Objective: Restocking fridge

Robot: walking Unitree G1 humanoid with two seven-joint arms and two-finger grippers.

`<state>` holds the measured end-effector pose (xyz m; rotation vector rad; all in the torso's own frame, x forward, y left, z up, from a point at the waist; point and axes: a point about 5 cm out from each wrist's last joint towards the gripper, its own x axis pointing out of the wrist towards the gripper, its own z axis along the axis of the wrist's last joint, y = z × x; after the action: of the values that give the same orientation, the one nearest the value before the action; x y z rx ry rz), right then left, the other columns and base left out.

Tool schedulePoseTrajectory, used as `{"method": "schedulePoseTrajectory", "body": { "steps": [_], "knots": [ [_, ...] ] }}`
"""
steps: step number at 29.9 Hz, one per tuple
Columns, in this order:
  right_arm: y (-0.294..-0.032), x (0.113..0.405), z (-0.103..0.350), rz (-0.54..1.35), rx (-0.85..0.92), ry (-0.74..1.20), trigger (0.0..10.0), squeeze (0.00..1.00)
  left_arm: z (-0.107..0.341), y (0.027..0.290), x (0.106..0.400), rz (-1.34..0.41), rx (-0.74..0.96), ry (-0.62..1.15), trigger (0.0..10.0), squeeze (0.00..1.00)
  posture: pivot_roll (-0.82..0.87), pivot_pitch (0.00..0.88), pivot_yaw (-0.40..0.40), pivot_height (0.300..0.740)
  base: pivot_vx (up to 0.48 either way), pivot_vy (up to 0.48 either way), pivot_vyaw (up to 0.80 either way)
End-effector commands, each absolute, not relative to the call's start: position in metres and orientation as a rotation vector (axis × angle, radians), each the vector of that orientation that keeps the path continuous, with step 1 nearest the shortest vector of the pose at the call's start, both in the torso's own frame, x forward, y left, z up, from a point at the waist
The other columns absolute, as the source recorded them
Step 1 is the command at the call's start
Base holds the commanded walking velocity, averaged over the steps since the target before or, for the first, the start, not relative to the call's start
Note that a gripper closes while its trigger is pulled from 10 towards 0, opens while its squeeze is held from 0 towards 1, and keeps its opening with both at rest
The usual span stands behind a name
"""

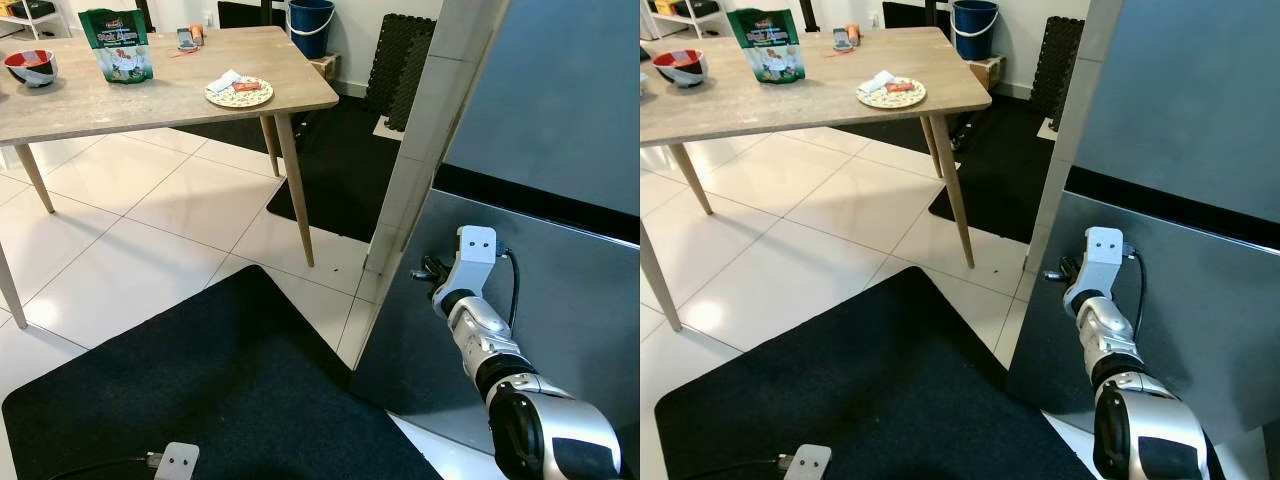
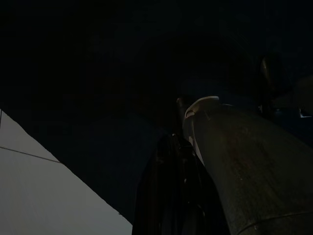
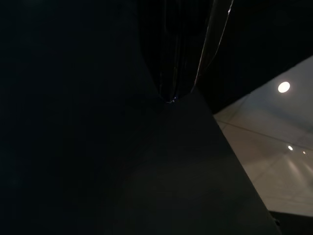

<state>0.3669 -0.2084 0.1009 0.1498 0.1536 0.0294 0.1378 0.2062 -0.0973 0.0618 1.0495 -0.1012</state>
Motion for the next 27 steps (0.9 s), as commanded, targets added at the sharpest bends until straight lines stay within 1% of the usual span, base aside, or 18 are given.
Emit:
{"method": "schedulePoseTrajectory", "body": {
  "steps": [1, 2, 4, 5, 6, 7, 8, 9, 12, 13, 14, 16, 21, 22, 24, 27],
  "knots": [
    [-0.214, 0.348, 0.071, 0.030, 0.116, 0.261, 10.0, 0.00, -0.109, 0.211, 0.101, -0.107, 0.080, 1.201, 10.0, 0.00, 0.04, 0.108, -0.053, 0.740, 0.000, 0.000, 0.00],
    [-0.214, 0.340, 0.058, 0.033, 0.111, 0.306, 10.0, 0.00, -0.109, 0.209, 0.104, -0.108, 0.077, 1.194, 10.0, 0.00, 0.04, 0.085, -0.058, 0.740, 0.000, 0.000, 0.00],
    [-0.213, 0.331, 0.046, 0.035, 0.109, 0.352, 10.0, 0.00, -0.108, 0.207, 0.108, -0.109, 0.075, 1.186, 10.0, 0.00, 0.04, 0.079, -0.059, 0.740, 0.000, 0.000, 0.00],
    [-0.214, 0.315, 0.026, 0.040, 0.081, 0.426, 10.0, 0.00, -0.107, 0.204, 0.113, -0.107, 0.065, 1.173, 10.0, 0.00, 0.03, 0.060, -0.063, 0.740, 0.000, 0.000, 0.00],
    [-0.214, 0.315, 0.026, 0.040, 0.081, 0.426, 10.0, 0.00, -0.107, 0.204, 0.113, -0.107, 0.065, 1.173, 10.0, 0.00, 0.03, 0.060, -0.063, 0.740, 0.000, 0.000, 0.00],
    [-0.215, 0.301, 0.010, 0.030, 0.078, 0.491, 10.0, 0.00, -0.107, 0.201, 0.117, -0.104, 0.053, 1.167, 10.0, 0.00, 0.02, 0.028, -0.068, 0.740, 0.000, 0.000, 0.00],
    [-0.216, 0.291, 0.000, 0.023, 0.078, 0.534, 10.0, 0.00, -0.106, 0.199, 0.119, -0.102, 0.045, 1.163, 10.0, 0.00, 0.02, 0.028, -0.068, 0.740, 0.000, 0.000, 0.00],
    [-0.216, 0.279, -0.012, 0.014, 0.069, 0.588, 10.0, 0.00, -0.106, 0.196, 0.121, -0.111, 0.040, 1.163, 10.0, 0.00, 0.02, 0.000, -0.070, 0.740, 0.000, 0.000, 0.00],
    [-0.217, 0.245, -0.040, -0.012, 0.067, 0.725, 10.0, 0.00, -0.106, 0.190, 0.125, -0.118, 0.039, 1.162, 10.0, 0.00, 0.01, 0.000, -0.066, 0.740, 0.000, 0.000, 0.00],
    [-0.218, 0.237, -0.046, -0.022, 0.067, 0.756, 10.0, 0.00, -0.106, 0.190, 0.126, -0.112, 0.038, 1.160, 10.0, 0.00, 0.01, 0.000, -0.065, 0.740, 0.000, 0.000, 0.00],
    [-0.218, 0.237, -0.046, -0.022, 0.067, 0.756, 10.0, 0.00, -0.106, 0.190, 0.126, -0.112, 0.038, 1.160, 10.0, 0.00, 0.01, 0.000, -0.065, 0.740, 0.000, 0.000, 0.00],
    [-0.221, 0.207, -0.065, -0.044, 0.044, 0.868, 10.0, 0.00, -0.106, 0.190, 0.128, -0.090, 0.045, 1.149, 10.0, 0.00, 0.01, 0.000, -0.065, 0.740, 0.000, 0.000, 0.00],
    [-0.228, 0.162, -0.086, -0.054, -0.012, 1.027, 10.0, 0.00, -0.105, 0.191, 0.129, -0.054, 0.062, 1.130, 10.0, 0.00, 0.01, 0.000, -0.068, 0.740, 0.000, 0.000, 0.00],
    [-0.230, 0.155, -0.089, -0.060, -0.020, 1.049, 10.0, 0.00, -0.105, 0.191, 0.129, -0.051, 0.063, 1.128, 10.0, 0.00, 0.01, 0.000, -0.069, 0.740, 0.000, 0.000, 0.00],
    [-0.231, 0.152, -0.090, -0.064, -0.026, 1.059, 10.0, 0.00, -0.105, 0.191, 0.129, -0.050, 0.063, 1.127, 10.0, 0.00, 0.01, 0.000, -0.068, 0.740, 0.000, 0.000, 0.00],
    [-0.235, 0.144, -0.092, -0.076, -0.077, 1.097, 10.0, 0.00, -0.106, 0.191, 0.126, -0.089, 0.116, 1.134, 10.0, 0.00, 0.00, 0.000, -0.062, 0.740, 0.000, 0.000, 0.00]
  ]
}}
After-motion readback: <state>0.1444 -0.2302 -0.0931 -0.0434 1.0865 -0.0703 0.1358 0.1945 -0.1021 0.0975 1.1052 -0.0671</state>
